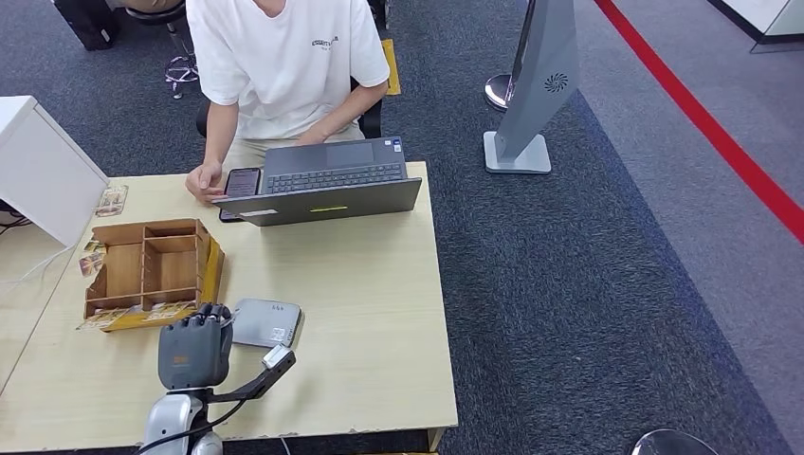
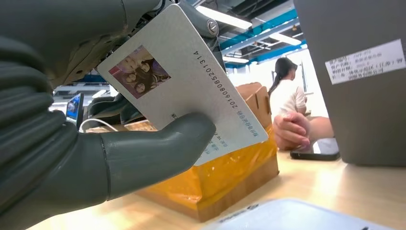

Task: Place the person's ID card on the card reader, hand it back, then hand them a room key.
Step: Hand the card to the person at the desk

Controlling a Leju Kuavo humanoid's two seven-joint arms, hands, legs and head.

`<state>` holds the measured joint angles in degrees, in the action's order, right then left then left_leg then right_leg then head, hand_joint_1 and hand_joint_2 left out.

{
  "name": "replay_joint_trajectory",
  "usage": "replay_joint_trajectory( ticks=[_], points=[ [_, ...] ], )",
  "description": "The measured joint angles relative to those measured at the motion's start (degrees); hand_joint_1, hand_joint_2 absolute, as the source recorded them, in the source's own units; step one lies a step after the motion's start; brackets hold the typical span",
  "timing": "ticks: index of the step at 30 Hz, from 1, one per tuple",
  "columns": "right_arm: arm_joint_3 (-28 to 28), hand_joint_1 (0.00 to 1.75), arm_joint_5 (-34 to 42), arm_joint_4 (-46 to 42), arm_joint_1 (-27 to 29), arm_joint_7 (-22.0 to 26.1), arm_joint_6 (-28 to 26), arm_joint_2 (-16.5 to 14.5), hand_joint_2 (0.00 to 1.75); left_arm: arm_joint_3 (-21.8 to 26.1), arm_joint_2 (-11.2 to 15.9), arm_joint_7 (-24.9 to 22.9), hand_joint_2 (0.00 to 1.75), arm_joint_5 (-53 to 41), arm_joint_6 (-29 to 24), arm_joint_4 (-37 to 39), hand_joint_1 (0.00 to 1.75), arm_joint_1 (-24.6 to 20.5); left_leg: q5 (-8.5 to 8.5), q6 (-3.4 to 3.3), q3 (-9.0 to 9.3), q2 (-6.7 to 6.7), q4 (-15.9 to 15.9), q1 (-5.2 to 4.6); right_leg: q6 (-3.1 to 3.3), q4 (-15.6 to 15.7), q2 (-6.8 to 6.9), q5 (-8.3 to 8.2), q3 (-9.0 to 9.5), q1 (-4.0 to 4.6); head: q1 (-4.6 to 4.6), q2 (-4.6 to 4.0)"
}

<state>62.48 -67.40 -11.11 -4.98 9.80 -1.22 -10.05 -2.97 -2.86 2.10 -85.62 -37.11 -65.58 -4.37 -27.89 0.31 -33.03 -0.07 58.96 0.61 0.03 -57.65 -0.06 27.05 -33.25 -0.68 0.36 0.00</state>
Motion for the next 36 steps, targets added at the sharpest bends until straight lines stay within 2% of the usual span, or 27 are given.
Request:
replay_joint_trajectory(
  ticks=[9,13,17,22,26,34,36],
  points=[
    [0.25,0.0,0.01,0.03,-0.04,0.33,0.01,0.0,0.0,-3.37,0.85,-0.44,1.75,-0.21,1.53,-9.53,1.75,-0.56,0.01,0.0,0.01,0.0,0.01,0.0,0.0,0.0,0.01,-0.01,-0.01,0.0,-0.01,0.0],
    [0.25,0.0,-0.55,0.05,-0.16,0.39,0.13,0.0,0.0,-3.81,2.99,-1.18,1.75,1.1,4.78,-12.75,1.75,-5.5,0.07,0.03,0.0,0.02,0.01,0.01,0.08,-0.02,0.03,-0.06,-0.01,0.01,0.0,0.0],
    [0.21,0.0,-1.48,0.07,-0.47,-0.15,0.65,-0.04,0.0,-3.79,5.7,-2.25,1.75,2.51,7.13,-13.03,1.75,-13.14,0.18,0.12,-0.01,0.03,0.01,0.04,0.15,-0.06,0.03,-0.13,-0.04,0.06,0.0,0.0],
    [0.13,0.0,-2.21,0.11,-1.31,-1.45,0.97,-0.32,0.0,-3.72,9.09,-2.9,1.75,3.97,9.53,-7.83,1.75,-25.37,0.29,0.13,-0.01,0.04,0.01,0.05,0.22,-0.1,0.03,-0.21,-0.06,0.09,0.0,0.0],
    [-0.02,0.0,-2.93,0.14,-1.72,-2.34,1.09,-0.35,0.0,-3.72,10.68,-4.44,1.75,2.78,8.89,-0.19,1.75,-33.79,0.33,0.15,-0.01,0.01,0.01,0.05,0.25,-0.13,0.01,-0.24,-0.07,0.1,-0.02,0.0],
    [-0.32,0.0,-4.21,0.25,-1.97,-3.54,1.12,-0.37,0.0,-3.72,13.07,-7.81,1.75,-1.36,7.16,14.5,1.75,-43.4,0.33,0.15,-0.03,-0.01,0.0,0.05,0.25,-0.14,-0.03,-0.24,-0.12,0.1,-0.01,0.0],
    [-0.32,0.0,-4.31,0.27,-1.94,-3.73,1.07,-0.37,0.0,-3.72,13.52,-7.7,1.75,-1.13,6.86,17.39,0.87,-44.74,0.33,0.16,-0.03,-0.02,0.0,0.05,0.25,-0.14,-0.03,-0.24,-0.13,0.1,0.0,0.0]
  ],
)
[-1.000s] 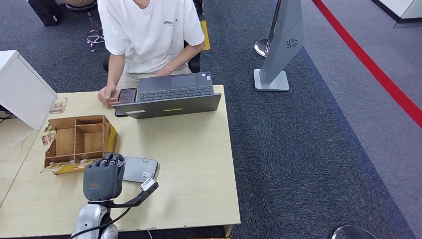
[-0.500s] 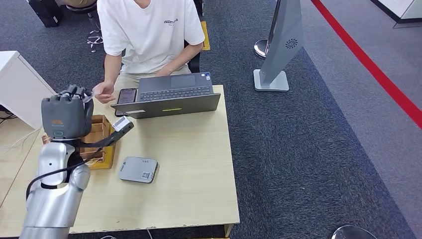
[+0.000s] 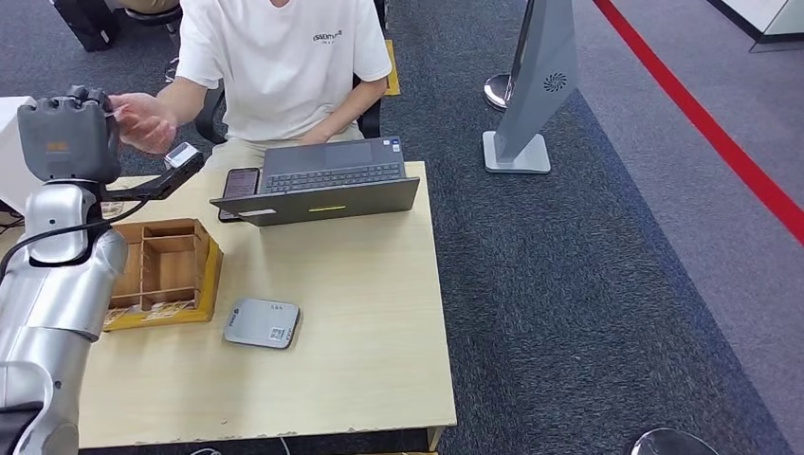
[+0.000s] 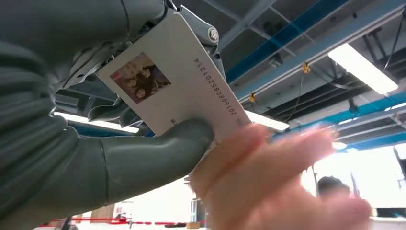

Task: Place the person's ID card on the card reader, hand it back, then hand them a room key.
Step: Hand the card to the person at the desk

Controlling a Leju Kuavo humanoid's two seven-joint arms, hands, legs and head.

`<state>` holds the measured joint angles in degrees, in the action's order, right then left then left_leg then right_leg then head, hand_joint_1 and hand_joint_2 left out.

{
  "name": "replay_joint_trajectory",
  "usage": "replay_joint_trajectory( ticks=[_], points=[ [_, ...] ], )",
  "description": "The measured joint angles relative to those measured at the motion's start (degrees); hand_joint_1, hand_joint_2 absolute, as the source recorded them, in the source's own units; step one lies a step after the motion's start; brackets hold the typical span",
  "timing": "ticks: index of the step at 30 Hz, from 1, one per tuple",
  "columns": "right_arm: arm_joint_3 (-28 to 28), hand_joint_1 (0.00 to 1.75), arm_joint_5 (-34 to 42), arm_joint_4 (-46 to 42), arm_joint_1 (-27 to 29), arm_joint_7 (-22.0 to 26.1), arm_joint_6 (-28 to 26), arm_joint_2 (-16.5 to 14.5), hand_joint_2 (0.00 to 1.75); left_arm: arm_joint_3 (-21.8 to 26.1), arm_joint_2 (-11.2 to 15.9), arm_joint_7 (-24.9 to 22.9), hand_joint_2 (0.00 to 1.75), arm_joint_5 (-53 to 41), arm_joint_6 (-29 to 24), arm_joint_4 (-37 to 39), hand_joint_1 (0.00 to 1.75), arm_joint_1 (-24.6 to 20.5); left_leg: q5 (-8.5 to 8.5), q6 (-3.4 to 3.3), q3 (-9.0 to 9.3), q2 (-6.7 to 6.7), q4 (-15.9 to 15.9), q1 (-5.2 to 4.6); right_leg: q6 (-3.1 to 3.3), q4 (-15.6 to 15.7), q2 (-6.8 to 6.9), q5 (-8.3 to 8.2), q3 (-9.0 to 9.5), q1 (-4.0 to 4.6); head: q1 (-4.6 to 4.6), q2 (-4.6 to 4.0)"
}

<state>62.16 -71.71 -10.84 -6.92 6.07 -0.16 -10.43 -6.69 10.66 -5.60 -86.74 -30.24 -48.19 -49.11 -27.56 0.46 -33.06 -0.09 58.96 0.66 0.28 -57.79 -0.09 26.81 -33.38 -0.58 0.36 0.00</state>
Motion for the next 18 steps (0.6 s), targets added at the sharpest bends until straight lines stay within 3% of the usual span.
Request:
replay_joint_trajectory(
  ticks=[2,13,18],
  points=[
    [0.0,0.0,-0.04,0.02,0.01,-0.04,-0.06,0.0,0.0,0.0,0.25,0.26,1.75,0.25,-0.25,2.02,0.0,-0.72,0.0,0.0,0.0,0.01,0.0,0.0,0.0,0.0,0.01,0.0,0.0,0.0,0.02,0.0],
    [0.02,0.0,0.14,0.04,0.13,0.62,0.09,0.0,0.0,0.0,0.36,1.48,1.75,1.49,-1.14,5.11,0.0,-0.51,0.0,0.0,-0.02,0.01,0.0,-0.01,0.0,0.0,0.0,0.0,-0.01,-0.01,0.02,0.0],
    [0.05,0.0,0.72,0.04,0.43,0.96,-0.03,0.02,0.0,0.0,-0.03,3.13,1.75,2.6,-1.01,3.07,0.0,2.22,-0.01,0.0,-0.02,0.0,0.0,-0.01,0.0,0.0,-0.01,0.0,-0.02,-0.01,0.03,0.0]
  ],
)
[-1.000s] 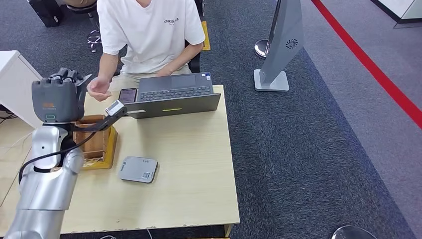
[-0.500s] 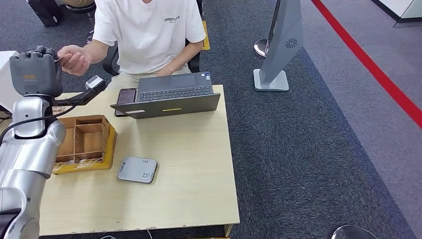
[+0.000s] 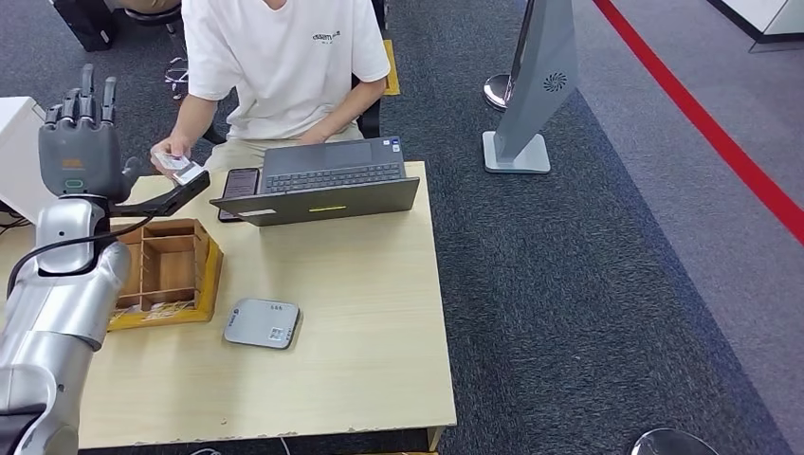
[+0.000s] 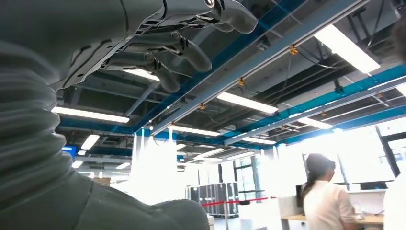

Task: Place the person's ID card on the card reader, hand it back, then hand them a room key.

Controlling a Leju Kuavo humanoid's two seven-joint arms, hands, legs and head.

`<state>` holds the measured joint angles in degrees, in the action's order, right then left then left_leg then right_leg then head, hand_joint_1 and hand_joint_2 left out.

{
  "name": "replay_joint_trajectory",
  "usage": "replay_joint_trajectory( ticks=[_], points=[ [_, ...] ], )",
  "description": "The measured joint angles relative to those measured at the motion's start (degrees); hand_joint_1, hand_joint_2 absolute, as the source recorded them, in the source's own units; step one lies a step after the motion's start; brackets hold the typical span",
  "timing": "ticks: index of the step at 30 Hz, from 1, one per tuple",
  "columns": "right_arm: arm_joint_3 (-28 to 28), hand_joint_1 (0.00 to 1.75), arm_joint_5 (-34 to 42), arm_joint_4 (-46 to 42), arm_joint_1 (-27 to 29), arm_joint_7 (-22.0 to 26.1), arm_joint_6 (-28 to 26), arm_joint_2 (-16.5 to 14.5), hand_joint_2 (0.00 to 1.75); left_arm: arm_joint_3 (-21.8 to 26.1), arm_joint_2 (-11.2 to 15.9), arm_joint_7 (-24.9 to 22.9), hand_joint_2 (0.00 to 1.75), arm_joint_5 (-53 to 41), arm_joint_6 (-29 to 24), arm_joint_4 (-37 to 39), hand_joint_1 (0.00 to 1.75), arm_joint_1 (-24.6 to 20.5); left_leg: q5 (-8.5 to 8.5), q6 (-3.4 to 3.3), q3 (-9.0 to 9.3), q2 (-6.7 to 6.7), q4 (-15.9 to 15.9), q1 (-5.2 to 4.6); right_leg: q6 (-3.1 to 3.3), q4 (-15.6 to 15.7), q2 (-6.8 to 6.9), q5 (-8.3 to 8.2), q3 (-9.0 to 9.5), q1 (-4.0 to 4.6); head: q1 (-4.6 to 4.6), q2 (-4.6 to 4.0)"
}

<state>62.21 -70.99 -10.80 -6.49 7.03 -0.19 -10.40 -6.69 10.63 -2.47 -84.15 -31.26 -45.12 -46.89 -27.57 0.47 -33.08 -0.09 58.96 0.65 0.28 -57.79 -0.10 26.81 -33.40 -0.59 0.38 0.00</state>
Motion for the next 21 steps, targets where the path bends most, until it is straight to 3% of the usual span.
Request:
replay_joint_trajectory(
  ticks=[4,10,17,21],
  points=[
    [0.2,0.0,1.02,-0.02,0.31,0.21,-0.34,0.0,0.0,-0.04,-1.02,0.97,1.75,0.61,0.28,-8.28,0.0,6.88,-0.04,0.0,-0.01,-0.06,-0.01,-0.01,-0.01,0.01,-0.07,0.01,-0.02,-0.01,-0.01,0.0],
    [1.21,0.0,2.61,-0.02,0.83,0.21,-1.26,0.0,0.0,-1.48,-3.14,1.49,1.75,0.0,-1.2,-26.06,0.0,22.63,-0.17,0.0,-0.02,-0.2,-0.01,-0.03,-0.06,0.04,-0.21,0.08,-0.1,-0.06,-0.01,0.0],
    [2.06,0.0,3.46,-0.02,0.94,0.22,-1.57,0.0,0.0,-2.21,-3.87,3.0,1.75,-0.78,-2.93,-36.31,0.0,30.91,-0.18,0.01,-0.02,-0.23,-0.03,-0.02,-0.06,0.03,-0.22,0.07,-0.09,-0.06,0.02,0.0],
    [2.94,0.0,4.28,-0.03,1.2,0.25,-2.25,0.03,0.0,-3.38,-4.78,4.43,1.75,-3.16,-7.08,-42.98,0.0,39.78,-0.22,0.02,0.01,-0.28,-0.04,-0.02,-0.06,0.03,-0.29,0.12,-0.1,-0.06,0.05,0.0]
  ],
)
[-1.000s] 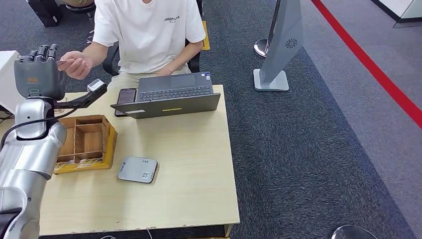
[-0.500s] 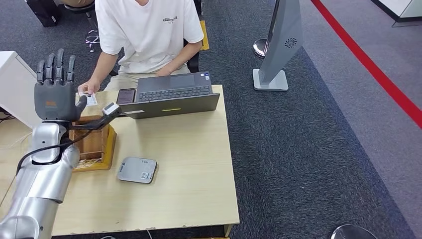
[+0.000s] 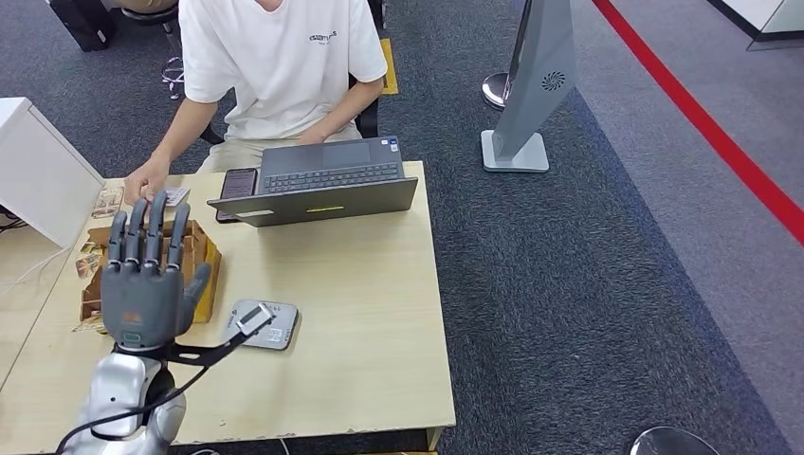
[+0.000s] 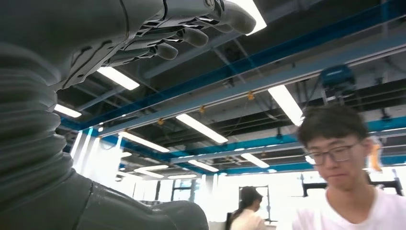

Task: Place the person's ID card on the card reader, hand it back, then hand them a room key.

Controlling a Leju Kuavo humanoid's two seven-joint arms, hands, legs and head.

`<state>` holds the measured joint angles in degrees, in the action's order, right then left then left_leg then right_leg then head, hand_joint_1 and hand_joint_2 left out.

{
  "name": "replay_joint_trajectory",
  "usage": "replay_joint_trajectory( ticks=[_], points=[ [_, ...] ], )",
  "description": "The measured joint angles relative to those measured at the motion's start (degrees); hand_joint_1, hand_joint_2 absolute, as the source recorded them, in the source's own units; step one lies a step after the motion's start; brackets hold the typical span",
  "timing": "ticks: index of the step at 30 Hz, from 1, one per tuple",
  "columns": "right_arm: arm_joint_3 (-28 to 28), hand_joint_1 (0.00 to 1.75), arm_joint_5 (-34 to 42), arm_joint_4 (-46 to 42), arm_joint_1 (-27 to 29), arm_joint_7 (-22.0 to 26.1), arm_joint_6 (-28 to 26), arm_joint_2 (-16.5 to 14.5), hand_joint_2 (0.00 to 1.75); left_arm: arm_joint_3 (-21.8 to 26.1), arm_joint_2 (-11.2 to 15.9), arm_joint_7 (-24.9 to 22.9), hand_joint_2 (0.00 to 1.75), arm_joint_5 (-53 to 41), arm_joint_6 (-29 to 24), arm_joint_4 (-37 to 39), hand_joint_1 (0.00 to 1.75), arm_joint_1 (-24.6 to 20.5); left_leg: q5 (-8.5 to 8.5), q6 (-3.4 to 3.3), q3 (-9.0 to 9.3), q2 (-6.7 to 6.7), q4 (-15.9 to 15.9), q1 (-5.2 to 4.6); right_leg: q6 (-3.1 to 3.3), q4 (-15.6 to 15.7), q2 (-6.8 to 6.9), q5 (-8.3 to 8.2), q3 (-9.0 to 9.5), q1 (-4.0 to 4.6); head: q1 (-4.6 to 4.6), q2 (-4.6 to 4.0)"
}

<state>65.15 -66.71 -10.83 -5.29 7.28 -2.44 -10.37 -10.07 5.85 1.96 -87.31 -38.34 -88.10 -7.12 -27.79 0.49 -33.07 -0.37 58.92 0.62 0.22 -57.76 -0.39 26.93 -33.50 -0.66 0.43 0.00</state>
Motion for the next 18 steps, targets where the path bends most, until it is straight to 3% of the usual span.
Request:
replay_joint_trajectory(
  ticks=[6,12,18],
  points=[
    [0.46,0.0,-0.08,-0.05,0.1,-0.02,-0.12,0.27,0.0,-0.91,-0.58,0.02,1.75,0.2,-1.16,-3.67,0.0,8.52,-0.1,0.01,-0.03,0.04,0.0,0.01,-0.01,0.01,0.08,0.06,-0.01,0.0,0.01,0.0],
    [0.46,0.0,-0.42,-0.05,0.11,0.0,-0.16,0.48,0.0,-0.28,-0.58,0.75,1.75,0.69,-1.15,-3.01,0.0,9.97,-0.07,0.03,-0.03,0.07,-0.01,0.02,0.0,-0.01,0.12,0.05,0.03,0.01,0.01,0.0],
    [0.33,0.0,-0.8,-0.05,0.13,0.01,-0.38,0.56,0.0,5.57,-0.37,6.25,1.75,2.35,-1.14,2.22,0.0,9.77,-0.05,0.03,0.01,0.07,-0.01,0.02,0.01,-0.03,0.12,0.04,0.04,0.02,0.01,0.0]
  ],
)
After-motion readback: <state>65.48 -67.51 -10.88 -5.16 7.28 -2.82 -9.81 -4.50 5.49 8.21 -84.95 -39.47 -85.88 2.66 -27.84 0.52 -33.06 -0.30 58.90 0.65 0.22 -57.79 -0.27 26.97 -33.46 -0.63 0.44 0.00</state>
